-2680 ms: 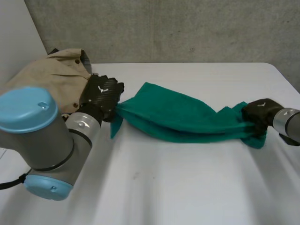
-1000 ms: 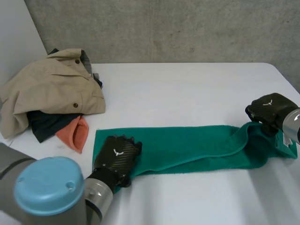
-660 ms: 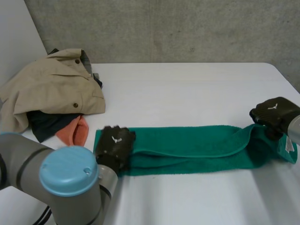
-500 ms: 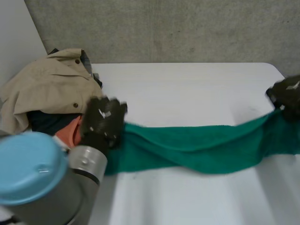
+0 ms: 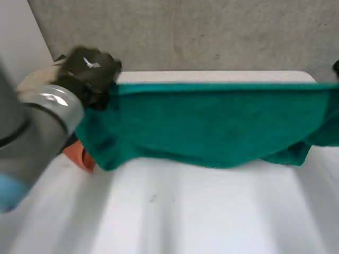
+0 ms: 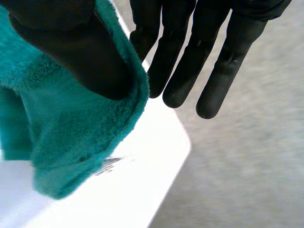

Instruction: Fold the laundry.

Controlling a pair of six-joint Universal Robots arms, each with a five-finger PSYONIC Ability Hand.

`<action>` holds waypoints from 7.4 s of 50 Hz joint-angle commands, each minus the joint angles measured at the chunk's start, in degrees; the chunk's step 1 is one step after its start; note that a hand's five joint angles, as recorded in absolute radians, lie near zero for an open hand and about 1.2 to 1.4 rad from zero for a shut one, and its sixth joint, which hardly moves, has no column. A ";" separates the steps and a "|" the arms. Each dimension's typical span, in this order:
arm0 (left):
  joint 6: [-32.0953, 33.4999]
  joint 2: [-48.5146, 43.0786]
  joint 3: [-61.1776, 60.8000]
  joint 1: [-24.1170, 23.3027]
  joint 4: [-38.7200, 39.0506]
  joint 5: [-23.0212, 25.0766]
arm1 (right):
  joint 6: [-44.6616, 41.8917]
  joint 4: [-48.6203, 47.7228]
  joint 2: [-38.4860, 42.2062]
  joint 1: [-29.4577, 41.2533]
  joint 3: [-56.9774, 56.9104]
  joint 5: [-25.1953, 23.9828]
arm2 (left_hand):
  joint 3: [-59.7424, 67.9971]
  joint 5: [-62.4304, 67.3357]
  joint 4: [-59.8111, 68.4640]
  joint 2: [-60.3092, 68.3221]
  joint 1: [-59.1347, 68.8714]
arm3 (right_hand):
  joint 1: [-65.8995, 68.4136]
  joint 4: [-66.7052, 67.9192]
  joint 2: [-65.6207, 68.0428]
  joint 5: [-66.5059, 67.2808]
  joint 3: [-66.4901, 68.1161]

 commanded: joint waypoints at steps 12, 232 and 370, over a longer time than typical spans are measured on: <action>7.43 -36.62 55.55 1.45 10.19 1.45 | 5.24 -48.61 21.84 8.03 -12.23 11.75 | 11.67 13.91 11.38 11.38 14.41 | 15.27 11.30 12.01 12.10 11.51; -0.57 -35.65 11.01 -17.28 19.88 -3.55 | 17.01 -45.30 15.51 9.09 34.52 -7.23 | -34.91 -32.67 -35.20 -35.20 -32.17 | -38.50 -42.48 -41.77 -41.67 -42.27; -18.41 -16.23 8.99 -9.28 -3.33 13.32 | 56.41 -47.68 30.45 23.33 21.60 2.26 | -56.94 -54.70 -57.23 -57.23 -54.20 | 15.20 11.22 11.93 12.03 11.43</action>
